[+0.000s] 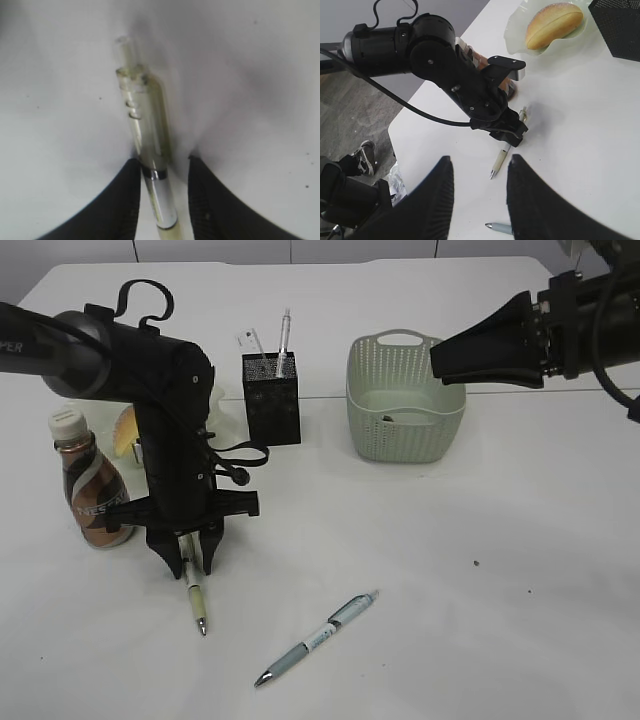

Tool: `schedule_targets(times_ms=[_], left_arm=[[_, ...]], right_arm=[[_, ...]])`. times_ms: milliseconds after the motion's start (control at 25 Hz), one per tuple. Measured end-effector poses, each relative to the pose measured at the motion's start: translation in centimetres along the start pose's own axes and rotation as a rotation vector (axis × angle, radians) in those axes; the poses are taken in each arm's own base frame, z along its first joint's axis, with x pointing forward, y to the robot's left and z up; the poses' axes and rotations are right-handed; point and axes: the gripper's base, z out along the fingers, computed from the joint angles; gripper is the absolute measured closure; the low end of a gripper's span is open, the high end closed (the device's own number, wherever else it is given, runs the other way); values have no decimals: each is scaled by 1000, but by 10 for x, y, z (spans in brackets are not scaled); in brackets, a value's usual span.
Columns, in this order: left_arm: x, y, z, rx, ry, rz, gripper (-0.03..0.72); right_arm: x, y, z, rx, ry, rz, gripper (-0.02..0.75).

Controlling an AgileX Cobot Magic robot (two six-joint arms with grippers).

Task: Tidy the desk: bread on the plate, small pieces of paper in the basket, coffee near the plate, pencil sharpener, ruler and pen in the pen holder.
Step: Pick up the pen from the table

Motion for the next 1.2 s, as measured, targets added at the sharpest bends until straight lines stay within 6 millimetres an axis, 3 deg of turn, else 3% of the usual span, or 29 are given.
schedule_targets(times_ms=[400, 720, 1200], left_arm=[[0, 0, 0, 1, 1, 4, 455], [0, -1, 1, 5, 0, 5, 584], [-1, -1, 1, 11, -5, 68, 599]], right_arm=[[0, 0, 0, 0, 0, 0, 473], [0, 0, 0, 0, 0, 0, 473], [0, 0, 0, 0, 0, 0, 474]])
